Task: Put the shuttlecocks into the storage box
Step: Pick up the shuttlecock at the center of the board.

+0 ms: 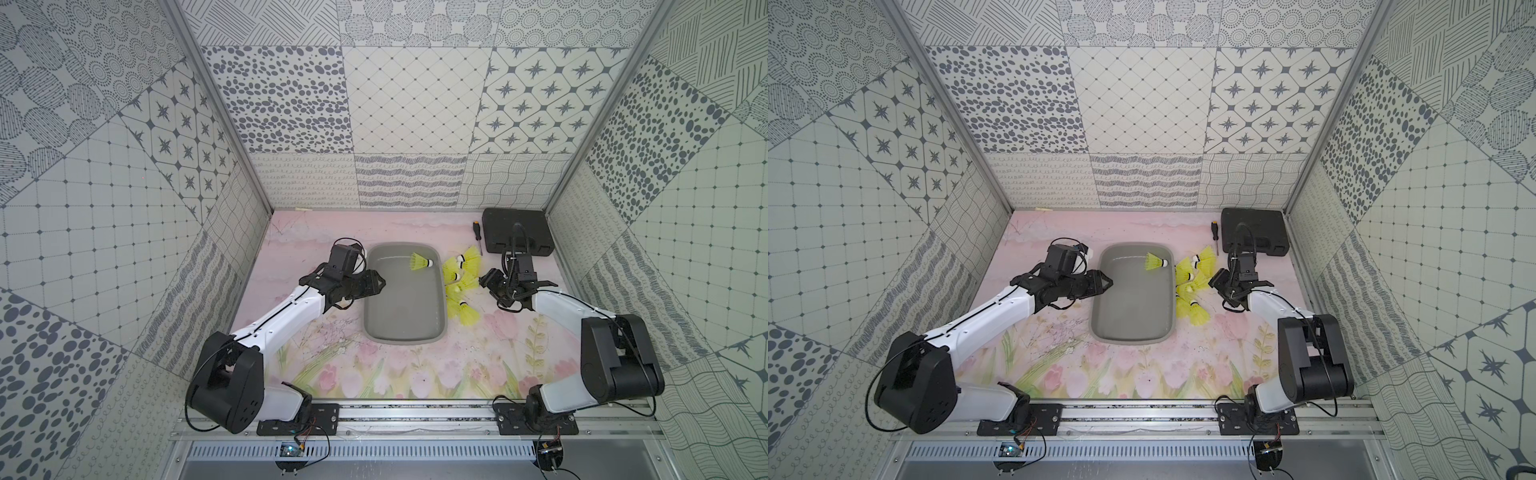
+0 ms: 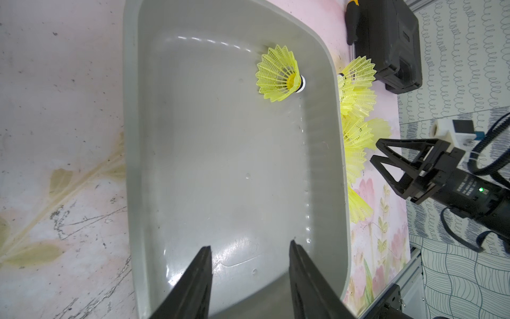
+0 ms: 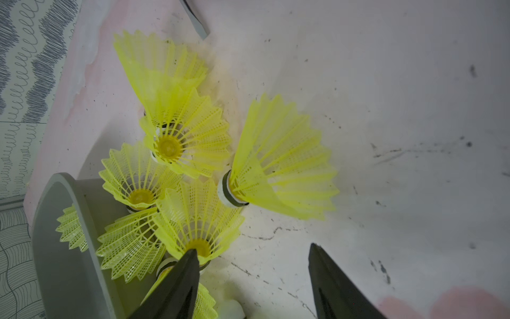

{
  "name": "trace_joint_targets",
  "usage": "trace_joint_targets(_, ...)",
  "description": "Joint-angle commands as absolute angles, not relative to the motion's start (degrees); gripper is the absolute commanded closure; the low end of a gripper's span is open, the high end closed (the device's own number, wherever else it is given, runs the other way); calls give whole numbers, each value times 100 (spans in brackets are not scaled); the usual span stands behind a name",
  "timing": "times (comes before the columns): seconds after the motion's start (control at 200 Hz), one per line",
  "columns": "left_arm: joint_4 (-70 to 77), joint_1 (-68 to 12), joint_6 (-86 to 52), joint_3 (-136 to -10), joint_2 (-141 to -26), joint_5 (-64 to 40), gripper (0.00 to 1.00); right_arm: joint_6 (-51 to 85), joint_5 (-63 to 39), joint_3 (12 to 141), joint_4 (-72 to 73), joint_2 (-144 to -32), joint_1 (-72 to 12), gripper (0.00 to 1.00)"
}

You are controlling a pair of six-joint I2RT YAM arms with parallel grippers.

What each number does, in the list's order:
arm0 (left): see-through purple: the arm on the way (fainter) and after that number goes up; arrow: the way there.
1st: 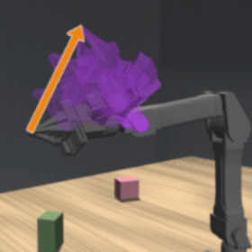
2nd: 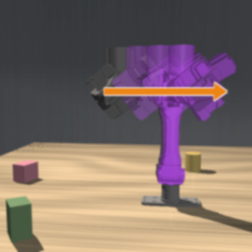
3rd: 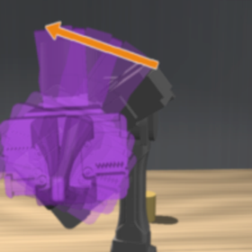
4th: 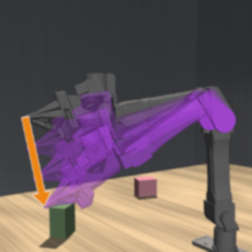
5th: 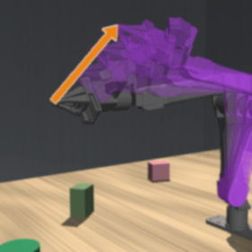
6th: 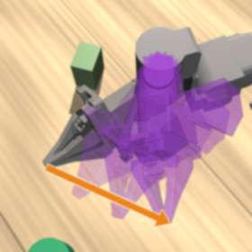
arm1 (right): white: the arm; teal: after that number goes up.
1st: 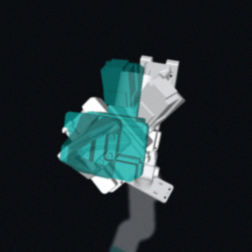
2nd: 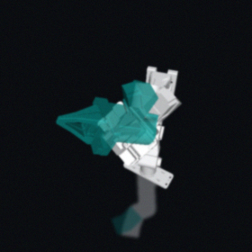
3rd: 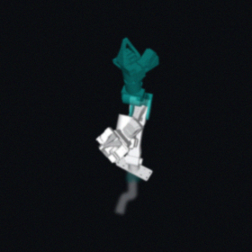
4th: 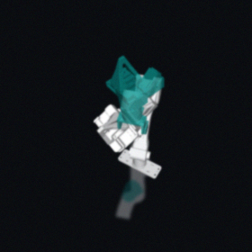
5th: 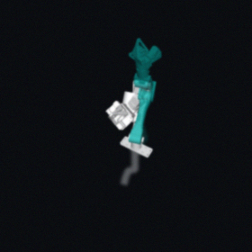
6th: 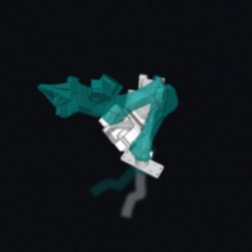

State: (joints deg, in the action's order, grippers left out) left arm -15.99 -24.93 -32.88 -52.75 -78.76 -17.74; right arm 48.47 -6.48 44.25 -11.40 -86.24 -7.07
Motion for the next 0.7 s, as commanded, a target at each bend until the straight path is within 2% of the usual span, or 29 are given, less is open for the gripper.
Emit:
trace_joint_targets(0.0, -1474, -2462, -3173, -5265, -7880, -1886, 51, 5375, -223, 4544, -830, -8761, -791, 33)
trace_joint_targets(0.185, -1473, -2463, -3160, -5247, -7893, -1883, 51, 5840, 166, 4541, -664, -8966, -800, 34)
trace_joint_targets(0.695, -1468, -2428, -3137, -5231, -7911, -1921, 51, 5915, 528, 5004, -607, -9603, -791, 32)
